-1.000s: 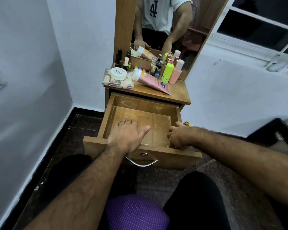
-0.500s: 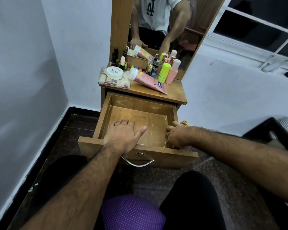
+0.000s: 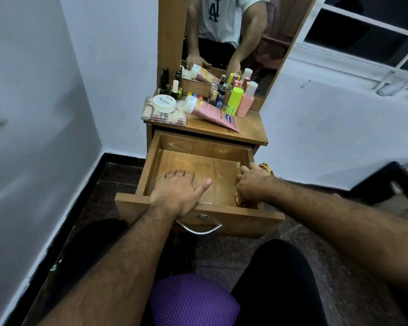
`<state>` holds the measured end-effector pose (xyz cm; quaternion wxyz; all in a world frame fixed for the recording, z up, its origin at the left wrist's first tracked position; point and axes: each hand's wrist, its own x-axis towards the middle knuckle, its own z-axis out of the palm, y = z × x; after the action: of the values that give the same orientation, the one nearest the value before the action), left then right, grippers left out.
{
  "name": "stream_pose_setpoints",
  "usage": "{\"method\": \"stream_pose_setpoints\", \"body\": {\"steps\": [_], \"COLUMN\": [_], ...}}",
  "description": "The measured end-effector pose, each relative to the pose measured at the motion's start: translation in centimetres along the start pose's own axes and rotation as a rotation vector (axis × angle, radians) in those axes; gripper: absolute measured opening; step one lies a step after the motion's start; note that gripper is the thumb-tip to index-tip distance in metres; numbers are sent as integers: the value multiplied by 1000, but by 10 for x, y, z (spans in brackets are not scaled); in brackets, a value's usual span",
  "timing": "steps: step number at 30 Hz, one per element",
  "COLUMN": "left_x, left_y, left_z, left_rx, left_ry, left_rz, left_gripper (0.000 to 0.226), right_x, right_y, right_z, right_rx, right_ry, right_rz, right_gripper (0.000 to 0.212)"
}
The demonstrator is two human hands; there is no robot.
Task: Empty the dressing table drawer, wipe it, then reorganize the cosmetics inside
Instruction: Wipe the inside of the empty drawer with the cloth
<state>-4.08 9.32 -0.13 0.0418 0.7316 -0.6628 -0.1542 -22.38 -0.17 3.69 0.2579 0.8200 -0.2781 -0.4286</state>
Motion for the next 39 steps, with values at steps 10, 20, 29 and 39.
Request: {"method": "stream_pose_setpoints", "body": {"steps": [10,20,29,39], "left_x": [-2,-1,1,0], "left_y": [2,1,1,1], "left_z": [0,1,1,2], "left_rx": [16,12,-4,5], "left_ry": [-16,-10,-13,2], "left_rz": [-16,-22,-32,-28], "left_gripper": [94,93,95,95], "right_x": [29,54,14,15], "right_y": [32,29,-11,31], "right_z": [-9,-9,-31,-15], "right_rx": [24,68,306,326], "right_ry": [-12,-88,-335,274], "right_rz": [213,345,189,394], "right_gripper": [50,53,17,42]}}
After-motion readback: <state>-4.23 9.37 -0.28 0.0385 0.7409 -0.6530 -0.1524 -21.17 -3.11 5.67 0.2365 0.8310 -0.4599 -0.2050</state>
